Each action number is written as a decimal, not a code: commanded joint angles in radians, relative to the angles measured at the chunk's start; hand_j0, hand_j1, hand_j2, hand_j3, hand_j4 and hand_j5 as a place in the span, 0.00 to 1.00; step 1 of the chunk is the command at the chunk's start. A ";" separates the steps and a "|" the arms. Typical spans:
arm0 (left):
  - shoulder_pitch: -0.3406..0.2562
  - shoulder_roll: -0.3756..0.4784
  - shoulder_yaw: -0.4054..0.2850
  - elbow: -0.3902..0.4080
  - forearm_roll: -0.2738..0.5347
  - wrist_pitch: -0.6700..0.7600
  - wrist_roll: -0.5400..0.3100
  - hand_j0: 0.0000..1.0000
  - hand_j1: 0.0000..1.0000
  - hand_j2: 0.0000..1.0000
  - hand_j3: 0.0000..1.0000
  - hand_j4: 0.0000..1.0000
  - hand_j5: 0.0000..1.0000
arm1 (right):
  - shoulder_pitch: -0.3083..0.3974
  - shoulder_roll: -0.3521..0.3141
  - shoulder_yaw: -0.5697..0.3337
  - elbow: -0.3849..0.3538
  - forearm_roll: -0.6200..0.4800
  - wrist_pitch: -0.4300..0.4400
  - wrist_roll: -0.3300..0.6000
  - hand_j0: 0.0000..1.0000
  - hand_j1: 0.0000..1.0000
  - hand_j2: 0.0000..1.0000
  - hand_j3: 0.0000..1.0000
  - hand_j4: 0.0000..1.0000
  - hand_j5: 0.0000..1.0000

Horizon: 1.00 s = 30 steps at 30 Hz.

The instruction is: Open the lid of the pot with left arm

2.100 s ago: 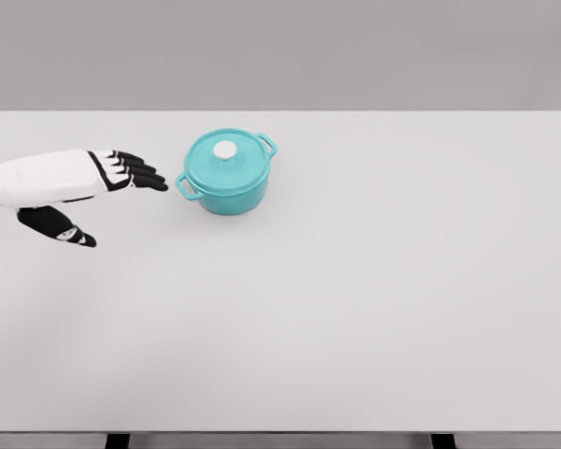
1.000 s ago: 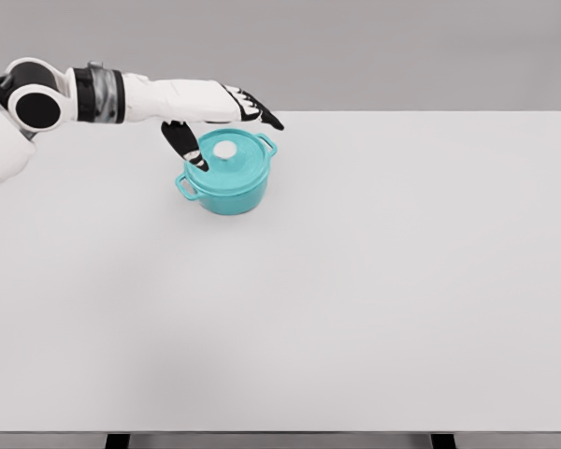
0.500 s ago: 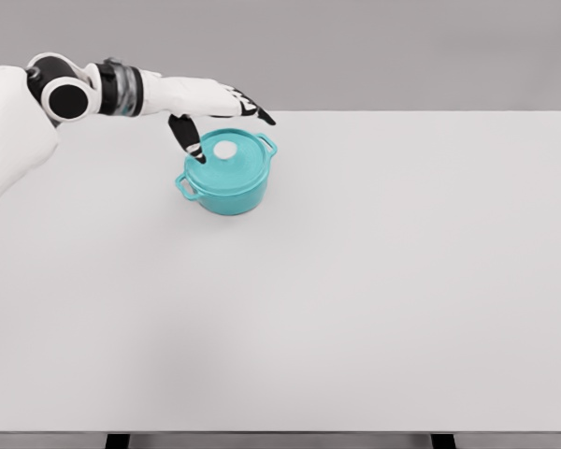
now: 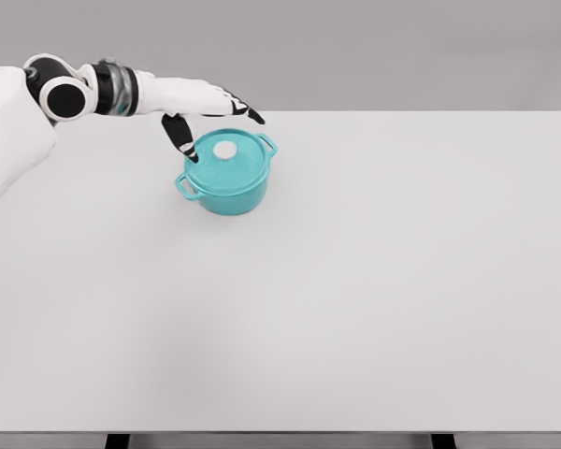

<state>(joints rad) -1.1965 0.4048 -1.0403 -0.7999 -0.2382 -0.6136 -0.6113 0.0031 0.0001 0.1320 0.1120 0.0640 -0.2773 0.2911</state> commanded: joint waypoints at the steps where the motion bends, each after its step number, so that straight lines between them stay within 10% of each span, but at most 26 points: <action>1: 0.000 -0.014 0.003 0.018 0.005 0.003 0.000 0.96 0.96 0.96 0.96 0.96 0.96 | 0.000 0.000 0.000 0.000 0.000 0.000 0.000 1.00 1.00 1.00 1.00 1.00 1.00; 18: 0.008 -0.020 -0.027 0.028 0.005 0.003 0.000 0.80 0.80 0.80 0.80 0.80 0.80 | 0.000 0.000 0.000 0.000 0.000 0.000 0.000 1.00 1.00 1.00 1.00 1.00 1.00; 23: 0.008 -0.020 -0.027 0.030 0.014 0.003 0.000 0.55 0.55 0.55 0.55 0.55 0.55 | -0.002 0.000 0.000 0.000 0.000 0.000 0.000 1.00 1.00 1.00 1.00 1.00 1.00; 30: 0.012 -0.018 -0.027 0.028 0.019 0.003 0.000 0.45 0.45 0.45 0.45 0.45 0.45 | 0.000 0.000 0.000 0.000 0.000 0.000 0.000 1.00 1.00 1.00 1.00 1.00 1.00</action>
<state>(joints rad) -1.1827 0.3861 -1.0698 -0.7708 -0.2257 -0.6134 -0.6109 0.0031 0.0001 0.1320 0.1120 0.0640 -0.2773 0.2912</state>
